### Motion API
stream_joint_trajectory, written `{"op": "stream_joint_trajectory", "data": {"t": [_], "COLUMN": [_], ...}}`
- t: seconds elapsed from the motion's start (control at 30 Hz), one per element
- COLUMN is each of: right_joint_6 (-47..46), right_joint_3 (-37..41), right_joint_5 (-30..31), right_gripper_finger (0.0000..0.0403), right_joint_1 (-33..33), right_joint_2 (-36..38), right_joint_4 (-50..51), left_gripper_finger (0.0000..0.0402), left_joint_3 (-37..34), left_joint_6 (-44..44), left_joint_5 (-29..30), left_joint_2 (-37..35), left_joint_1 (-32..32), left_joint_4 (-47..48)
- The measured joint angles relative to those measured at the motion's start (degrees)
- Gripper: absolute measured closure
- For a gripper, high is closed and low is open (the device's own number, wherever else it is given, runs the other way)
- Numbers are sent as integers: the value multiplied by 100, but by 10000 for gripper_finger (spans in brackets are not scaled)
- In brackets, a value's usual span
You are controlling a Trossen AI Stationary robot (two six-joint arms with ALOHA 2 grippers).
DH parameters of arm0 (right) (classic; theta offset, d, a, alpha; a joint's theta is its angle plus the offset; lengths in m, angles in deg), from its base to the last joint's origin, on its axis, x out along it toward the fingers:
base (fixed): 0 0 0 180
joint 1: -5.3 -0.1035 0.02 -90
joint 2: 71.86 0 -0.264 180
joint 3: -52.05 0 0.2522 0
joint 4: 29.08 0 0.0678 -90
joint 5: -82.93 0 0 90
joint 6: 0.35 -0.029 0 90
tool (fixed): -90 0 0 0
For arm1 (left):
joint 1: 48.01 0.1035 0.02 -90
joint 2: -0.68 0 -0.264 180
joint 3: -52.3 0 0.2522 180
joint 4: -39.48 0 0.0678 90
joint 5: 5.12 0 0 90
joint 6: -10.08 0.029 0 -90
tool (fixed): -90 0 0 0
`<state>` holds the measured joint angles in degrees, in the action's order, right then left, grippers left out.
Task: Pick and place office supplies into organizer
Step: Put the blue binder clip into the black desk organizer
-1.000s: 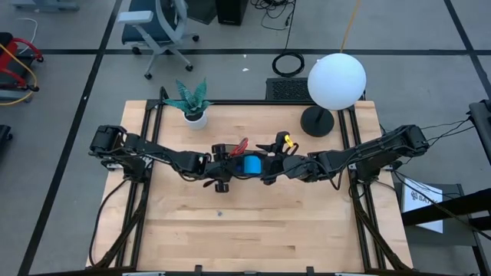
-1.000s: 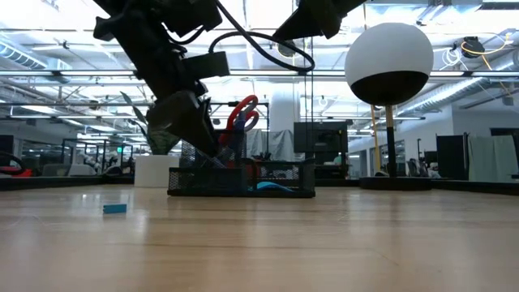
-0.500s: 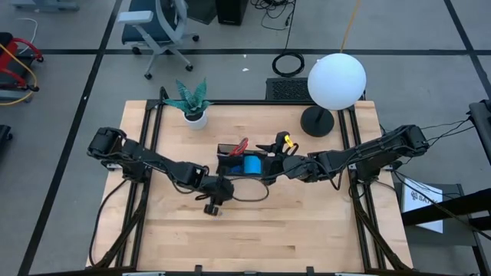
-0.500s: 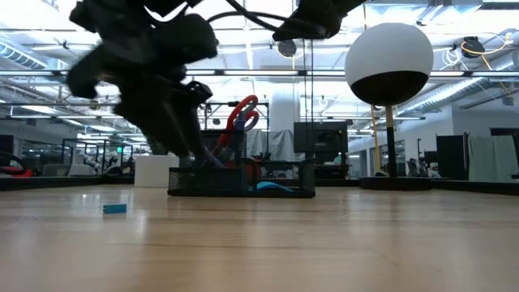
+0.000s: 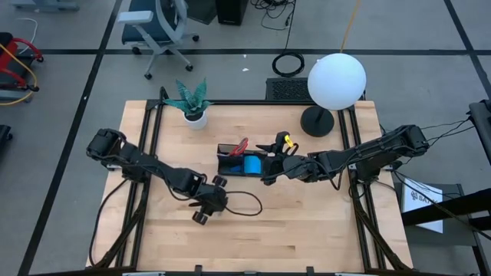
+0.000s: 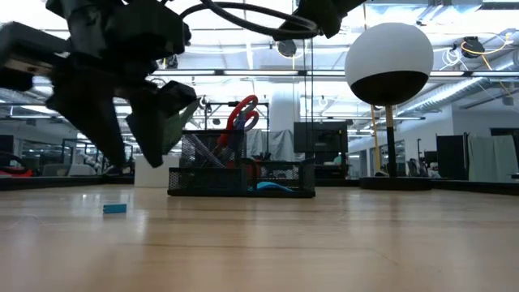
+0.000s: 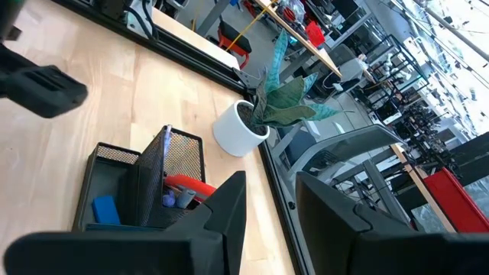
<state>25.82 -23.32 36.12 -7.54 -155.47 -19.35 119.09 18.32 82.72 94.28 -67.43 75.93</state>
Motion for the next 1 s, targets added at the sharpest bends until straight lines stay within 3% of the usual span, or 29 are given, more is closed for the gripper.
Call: {"op": "stream_joint_trajectory", "data": {"t": [0.33, 1.0], "right_joint_6": [0, -107], "right_joint_3": [0, 0], "right_joint_5": [1, -3], "right_gripper_finger": [298, 298], "right_joint_1": [0, 0], "right_joint_2": [0, 2], "right_joint_4": [0, 48], "left_gripper_finger": [238, 249], "left_joint_3": [1, 17], "left_joint_6": [-232, -97], "left_joint_5": [-73, -335], "left_joint_2": [25, 883], "left_joint_1": [-212, -220], "left_joint_4": [-47, -447]}}
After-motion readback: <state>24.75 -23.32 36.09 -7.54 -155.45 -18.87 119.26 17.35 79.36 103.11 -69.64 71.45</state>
